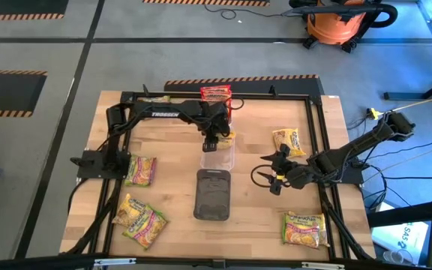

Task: Sort Maruchan noodles
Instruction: Put the yellow noodle pack into the transparent bin

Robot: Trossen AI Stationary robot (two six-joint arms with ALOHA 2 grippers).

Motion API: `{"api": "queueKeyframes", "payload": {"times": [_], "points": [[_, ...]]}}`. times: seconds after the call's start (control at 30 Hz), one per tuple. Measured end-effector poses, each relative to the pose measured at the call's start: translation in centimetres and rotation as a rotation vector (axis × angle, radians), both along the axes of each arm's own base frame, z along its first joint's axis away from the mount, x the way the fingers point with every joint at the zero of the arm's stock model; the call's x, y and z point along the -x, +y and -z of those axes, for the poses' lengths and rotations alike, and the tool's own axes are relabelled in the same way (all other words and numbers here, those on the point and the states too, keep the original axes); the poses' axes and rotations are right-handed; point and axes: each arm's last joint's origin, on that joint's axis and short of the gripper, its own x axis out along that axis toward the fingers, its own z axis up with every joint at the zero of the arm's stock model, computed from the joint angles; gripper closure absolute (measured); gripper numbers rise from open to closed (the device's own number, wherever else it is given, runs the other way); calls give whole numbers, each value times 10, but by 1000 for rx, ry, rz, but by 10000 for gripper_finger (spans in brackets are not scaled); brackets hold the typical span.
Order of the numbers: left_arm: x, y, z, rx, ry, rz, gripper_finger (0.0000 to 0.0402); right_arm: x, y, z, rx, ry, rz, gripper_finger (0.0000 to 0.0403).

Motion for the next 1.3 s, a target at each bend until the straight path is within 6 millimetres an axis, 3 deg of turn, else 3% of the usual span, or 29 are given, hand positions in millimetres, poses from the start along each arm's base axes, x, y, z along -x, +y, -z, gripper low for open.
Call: {"api": "queueKeyframes", "payload": {"times": [0.27,0.43,0.67,0.93,1.13,1.3], "points": [[2,0,-6,-16,-6,-26,197,0,0,0,-4,1,-6,150],[4,-1,-13,-7,-25,-27,192,0,0,0,-3,0,-7,150],[9,1,-30,-139,-41,-85,191,0,0,0,-4,-2,-7,150],[8,2,-30,-188,-36,-109,190,0,1,0,-9,-2,-11,150],[14,-13,-64,-166,-81,-143,190,-2,2,-2,-12,-11,-39,150],[24,-58,-103,-87,-165,-154,192,-2,2,-1,-2,-5,-44,150]]}}
